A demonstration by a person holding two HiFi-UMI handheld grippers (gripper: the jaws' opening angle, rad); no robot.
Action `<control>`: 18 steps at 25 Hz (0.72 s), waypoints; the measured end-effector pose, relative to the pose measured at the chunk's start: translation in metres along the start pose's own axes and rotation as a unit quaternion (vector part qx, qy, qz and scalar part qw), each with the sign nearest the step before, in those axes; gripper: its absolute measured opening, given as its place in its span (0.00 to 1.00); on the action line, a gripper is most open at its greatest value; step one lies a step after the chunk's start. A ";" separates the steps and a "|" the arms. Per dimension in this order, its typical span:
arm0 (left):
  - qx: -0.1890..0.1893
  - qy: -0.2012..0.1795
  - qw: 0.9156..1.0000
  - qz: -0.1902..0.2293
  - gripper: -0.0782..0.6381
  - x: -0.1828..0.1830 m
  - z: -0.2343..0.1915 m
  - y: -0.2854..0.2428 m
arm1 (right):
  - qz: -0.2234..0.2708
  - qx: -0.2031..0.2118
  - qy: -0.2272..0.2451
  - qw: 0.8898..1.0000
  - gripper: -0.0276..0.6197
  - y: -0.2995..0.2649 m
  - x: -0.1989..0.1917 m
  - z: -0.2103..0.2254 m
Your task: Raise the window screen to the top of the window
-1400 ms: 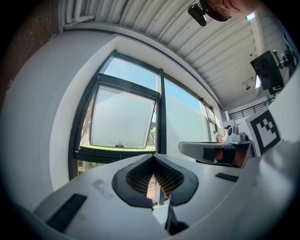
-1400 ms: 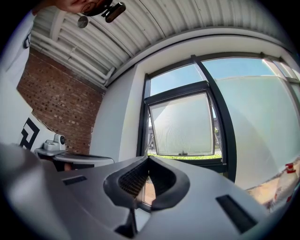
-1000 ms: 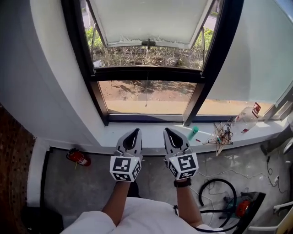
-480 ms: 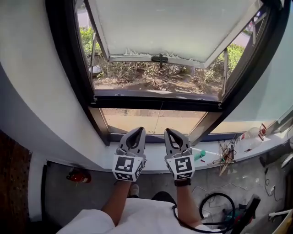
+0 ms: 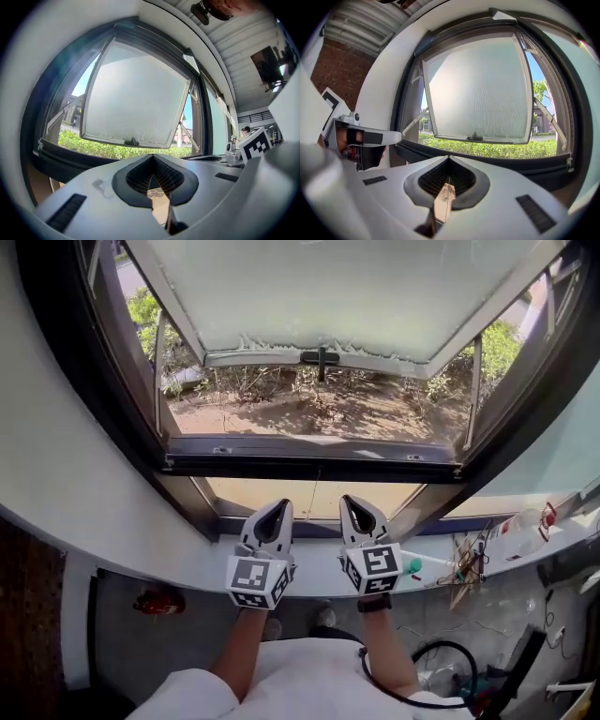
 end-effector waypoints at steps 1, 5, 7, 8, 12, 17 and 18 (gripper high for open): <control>0.002 0.001 1.000 -0.002 0.11 -0.002 0.002 -0.007 | -0.001 0.006 -0.002 1.000 0.02 -0.005 -0.002 0.006; 0.002 0.007 1.000 -0.009 0.11 -0.006 0.009 -0.027 | -0.011 0.035 -0.013 0.999 0.02 -0.024 -0.013 0.020; 0.003 0.005 1.000 -0.015 0.11 -0.009 0.009 -0.033 | -0.017 0.042 -0.021 0.999 0.02 -0.032 -0.022 0.023; 0.004 0.004 1.000 -0.018 0.11 -0.011 0.008 -0.035 | -0.022 0.044 -0.025 0.998 0.02 -0.036 -0.027 0.023; 0.013 0.002 0.999 -0.034 0.11 -0.022 0.000 -0.039 | -0.043 0.054 -0.035 0.997 0.02 -0.049 -0.051 0.021; 0.014 0.033 0.998 -0.051 0.11 -0.034 -0.009 -0.043 | -0.044 0.074 -0.080 0.993 0.02 -0.060 -0.094 0.020; 0.012 0.039 0.998 -0.050 0.11 -0.034 -0.011 -0.043 | -0.041 0.077 -0.095 0.992 0.02 -0.062 -0.103 0.020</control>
Point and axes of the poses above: the fingertips, and each gripper's own axes: y backward along the fingers, z to its right, x out of its top, the point moved 4 cm from there along y, backward along the fingers, and after that the axes turned 11 degrees about x, right-handed, at the moved point
